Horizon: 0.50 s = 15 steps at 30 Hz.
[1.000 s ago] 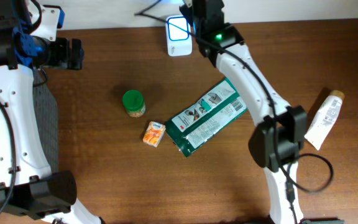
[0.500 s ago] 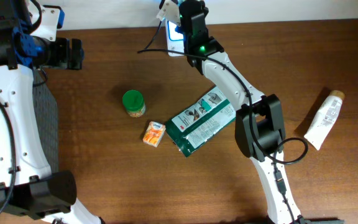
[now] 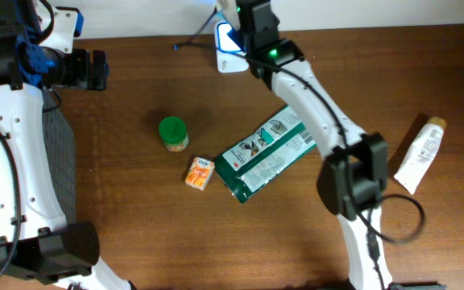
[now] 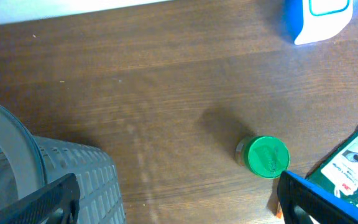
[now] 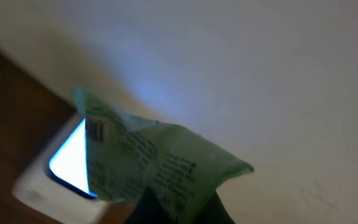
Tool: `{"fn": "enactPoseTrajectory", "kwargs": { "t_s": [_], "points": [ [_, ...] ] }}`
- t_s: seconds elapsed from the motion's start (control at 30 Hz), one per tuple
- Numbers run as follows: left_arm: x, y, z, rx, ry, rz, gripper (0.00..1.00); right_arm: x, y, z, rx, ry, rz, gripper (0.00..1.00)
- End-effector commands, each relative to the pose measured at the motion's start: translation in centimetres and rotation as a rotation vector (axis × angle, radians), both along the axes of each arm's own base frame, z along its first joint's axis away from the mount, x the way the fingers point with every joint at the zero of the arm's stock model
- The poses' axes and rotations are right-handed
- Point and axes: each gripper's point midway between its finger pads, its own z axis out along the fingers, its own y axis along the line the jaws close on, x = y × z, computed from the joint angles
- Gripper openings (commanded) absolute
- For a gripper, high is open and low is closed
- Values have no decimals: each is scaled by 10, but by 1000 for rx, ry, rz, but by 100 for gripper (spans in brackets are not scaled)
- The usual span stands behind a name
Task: Scan the item barcode
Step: 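Hold the wipes pack barcode under the scanner with the right gripper, then carry the wipes pack right and drop it beside the tube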
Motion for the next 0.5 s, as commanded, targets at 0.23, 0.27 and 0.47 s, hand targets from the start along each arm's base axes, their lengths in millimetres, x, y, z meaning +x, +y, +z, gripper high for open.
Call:
{"fn": "enactPoseTrajectory", "kwargs": {
  "t_s": [0.23,0.27,0.47],
  "points": [
    [0,1,4,-2,-13,-7,99,-155,-127,68,600,476,-442,4],
    [0,1,4,-2,-13,-7,99,-164,-154,54,603,533,-537,4],
    [0,1,4,-2,-13,-7,99,-207,-282,-46,575,845,-966,4]
  ]
}}
